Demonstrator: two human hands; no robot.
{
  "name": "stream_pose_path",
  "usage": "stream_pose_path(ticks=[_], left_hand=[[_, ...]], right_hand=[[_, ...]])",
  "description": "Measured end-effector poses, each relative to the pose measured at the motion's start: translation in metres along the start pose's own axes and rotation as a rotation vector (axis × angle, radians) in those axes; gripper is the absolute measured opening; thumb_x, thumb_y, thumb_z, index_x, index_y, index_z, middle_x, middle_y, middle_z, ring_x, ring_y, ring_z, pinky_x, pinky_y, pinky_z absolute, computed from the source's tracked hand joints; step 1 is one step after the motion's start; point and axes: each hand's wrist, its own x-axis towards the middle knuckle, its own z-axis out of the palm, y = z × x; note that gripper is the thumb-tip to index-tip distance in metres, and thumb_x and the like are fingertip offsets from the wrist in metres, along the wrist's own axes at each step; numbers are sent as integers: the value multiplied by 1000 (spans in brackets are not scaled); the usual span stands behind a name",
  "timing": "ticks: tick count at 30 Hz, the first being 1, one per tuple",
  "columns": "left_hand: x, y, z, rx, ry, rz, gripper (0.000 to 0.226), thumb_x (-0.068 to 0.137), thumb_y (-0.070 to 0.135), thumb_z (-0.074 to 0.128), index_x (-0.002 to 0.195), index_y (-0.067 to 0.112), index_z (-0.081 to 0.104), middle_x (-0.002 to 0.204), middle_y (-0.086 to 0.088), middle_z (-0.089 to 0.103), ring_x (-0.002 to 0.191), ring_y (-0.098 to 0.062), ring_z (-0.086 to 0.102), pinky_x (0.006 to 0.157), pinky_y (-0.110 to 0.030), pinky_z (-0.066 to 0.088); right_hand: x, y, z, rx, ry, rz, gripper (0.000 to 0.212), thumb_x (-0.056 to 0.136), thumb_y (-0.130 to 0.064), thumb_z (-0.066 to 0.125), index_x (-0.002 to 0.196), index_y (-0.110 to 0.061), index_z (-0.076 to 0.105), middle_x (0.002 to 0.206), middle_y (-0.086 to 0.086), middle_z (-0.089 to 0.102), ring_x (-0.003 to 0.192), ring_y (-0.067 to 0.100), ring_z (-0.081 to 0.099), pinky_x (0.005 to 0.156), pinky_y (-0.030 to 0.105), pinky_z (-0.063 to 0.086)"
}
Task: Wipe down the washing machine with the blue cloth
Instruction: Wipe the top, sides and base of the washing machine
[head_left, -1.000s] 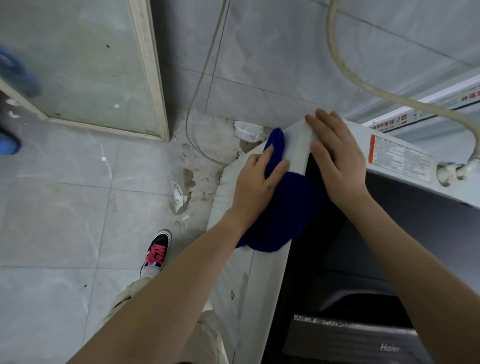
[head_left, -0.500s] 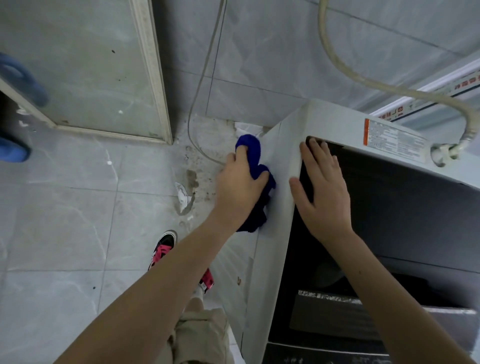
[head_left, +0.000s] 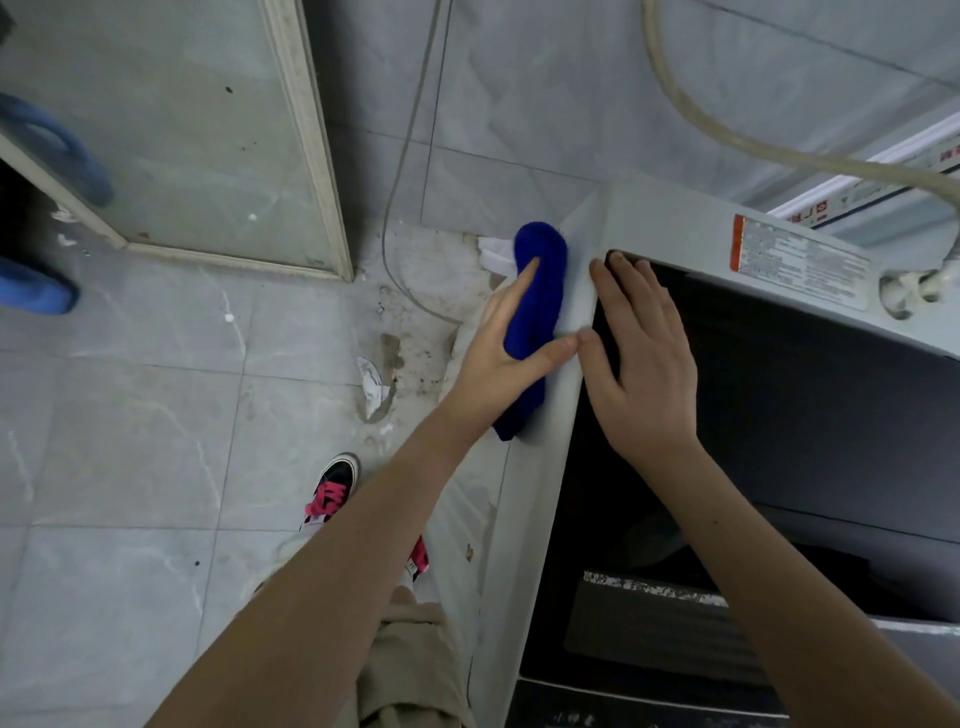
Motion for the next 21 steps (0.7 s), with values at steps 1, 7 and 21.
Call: stream_pose_path(ticks=[1, 7, 21], left_hand=[[4, 0, 3, 47, 22, 27, 70, 88, 34, 68, 147, 38, 31, 142, 23, 37, 134, 6, 33, 114, -27, 29], [33, -12, 2, 163, 100, -22, 46, 99, 39, 46, 144, 31, 40, 131, 7, 46, 118, 6, 47, 103, -16, 37], [27, 5, -17, 226, -204, -6, 49, 98, 37, 50, 146, 32, 37, 115, 29, 33, 98, 28, 39, 81, 6, 31]], right_hand=[[0, 0, 0, 0, 3, 1, 57, 103, -35, 34, 156, -14, 38, 163, 5, 35, 154, 19, 22, 127, 36, 14], [2, -6, -4, -22, 12, 58, 54, 104, -33, 30, 155, -18, 42, 161, 0, 38, 153, 15, 25, 126, 32, 15], [-32, -42, 10, -38, 163, 456, 54, 104, -40, 35, 156, -23, 38, 163, 0, 33, 155, 19, 18, 125, 19, 1]])
